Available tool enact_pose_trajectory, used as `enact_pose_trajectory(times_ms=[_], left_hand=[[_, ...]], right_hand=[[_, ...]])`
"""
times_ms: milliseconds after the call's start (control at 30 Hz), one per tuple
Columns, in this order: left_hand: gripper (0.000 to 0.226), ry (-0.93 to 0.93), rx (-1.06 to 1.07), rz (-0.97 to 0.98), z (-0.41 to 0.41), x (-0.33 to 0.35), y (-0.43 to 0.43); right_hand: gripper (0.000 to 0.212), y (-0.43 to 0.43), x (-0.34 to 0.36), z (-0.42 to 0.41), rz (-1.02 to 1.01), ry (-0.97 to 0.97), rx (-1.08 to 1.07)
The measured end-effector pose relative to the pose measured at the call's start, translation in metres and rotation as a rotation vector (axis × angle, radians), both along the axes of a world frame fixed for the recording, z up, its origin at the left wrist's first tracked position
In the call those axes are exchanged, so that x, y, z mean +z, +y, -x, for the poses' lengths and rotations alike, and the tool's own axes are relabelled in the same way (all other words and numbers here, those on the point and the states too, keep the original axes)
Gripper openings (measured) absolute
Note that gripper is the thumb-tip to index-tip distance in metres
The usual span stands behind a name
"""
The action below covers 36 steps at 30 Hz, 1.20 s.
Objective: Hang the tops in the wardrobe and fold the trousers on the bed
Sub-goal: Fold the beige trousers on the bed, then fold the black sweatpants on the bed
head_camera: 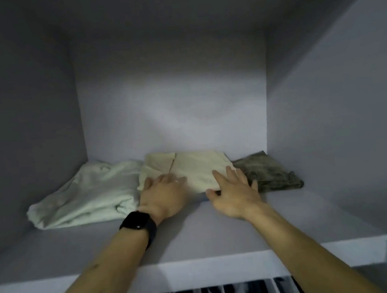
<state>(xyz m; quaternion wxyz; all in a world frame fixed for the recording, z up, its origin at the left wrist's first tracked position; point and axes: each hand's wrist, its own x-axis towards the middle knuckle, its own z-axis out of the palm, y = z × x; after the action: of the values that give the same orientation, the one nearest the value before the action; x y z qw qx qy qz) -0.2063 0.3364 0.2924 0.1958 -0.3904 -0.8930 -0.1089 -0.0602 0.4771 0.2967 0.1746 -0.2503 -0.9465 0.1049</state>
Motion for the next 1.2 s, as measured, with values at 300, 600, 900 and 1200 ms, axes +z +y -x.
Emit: enact_pose_trajectory(times_ms=[300,600,900,1200], left_hand=[[0.055,0.004,0.177,-0.433,-0.182,-0.094,-0.158],[0.048,-0.258,0.791,-0.432,-0.388,-0.259,-0.350],[0.046,-0.427,1.409,-0.573,-0.606,-0.353,-0.524],[0.049,-0.489,1.728,-0.724,-0.711,-0.388,-0.656]], right_hand=[[0.032,-0.136,-0.098,-0.132,0.162,0.969,0.595],[0.026,-0.296,-0.227,-0.206,0.496,0.519,1.018],[0.026,-0.497,-0.326,-0.322,0.500,-0.142,1.549],[0.034,-0.663,-0.342,-0.377,0.303,-0.432,1.802]])
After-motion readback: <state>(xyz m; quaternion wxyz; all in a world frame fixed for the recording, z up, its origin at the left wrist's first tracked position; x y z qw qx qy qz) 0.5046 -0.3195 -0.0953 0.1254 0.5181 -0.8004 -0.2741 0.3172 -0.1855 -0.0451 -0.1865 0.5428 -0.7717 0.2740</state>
